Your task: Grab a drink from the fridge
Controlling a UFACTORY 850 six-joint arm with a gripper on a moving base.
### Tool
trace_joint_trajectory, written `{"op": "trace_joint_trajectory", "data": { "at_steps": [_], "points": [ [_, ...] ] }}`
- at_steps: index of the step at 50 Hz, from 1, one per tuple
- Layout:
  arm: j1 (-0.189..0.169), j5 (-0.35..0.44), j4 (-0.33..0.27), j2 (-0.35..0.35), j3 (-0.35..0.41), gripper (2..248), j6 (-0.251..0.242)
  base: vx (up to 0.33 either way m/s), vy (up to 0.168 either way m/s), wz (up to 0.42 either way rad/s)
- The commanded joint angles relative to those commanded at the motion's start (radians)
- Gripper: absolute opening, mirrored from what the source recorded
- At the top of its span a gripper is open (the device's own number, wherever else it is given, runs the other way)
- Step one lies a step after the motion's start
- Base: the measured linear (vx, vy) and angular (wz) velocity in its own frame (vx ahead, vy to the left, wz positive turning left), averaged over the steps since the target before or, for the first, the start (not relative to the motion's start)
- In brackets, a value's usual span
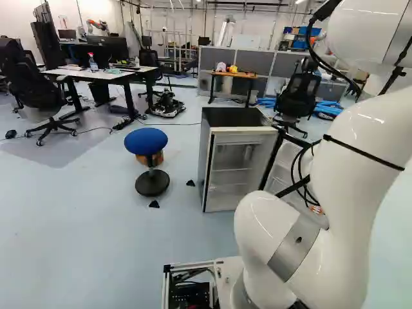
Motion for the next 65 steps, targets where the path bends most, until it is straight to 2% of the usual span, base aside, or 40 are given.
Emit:
{"op": "trace_joint_trajectory", "data": {
  "at_steps": [3,4,28,51,65],
  "points": [
    [0.0,0.0,0.0,0.0,0.0,166,0.0,0.0,0.0,0.0],
    [0.0,0.0,0.0,0.0,0.0,157,0.0,0.0,0.0,0.0],
    [-0.001,0.0,0.0,-0.001,-0.002,159,0.0,0.0,0.0,0.0],
    [-0.042,0.0,0.0,-0.047,-0.061,159,0.0,0.0,0.0,0.0],
    [-0.045,0.0,0.0,-0.053,-0.068,159,0.0,0.0,0.0,0.0]
  ]
}}
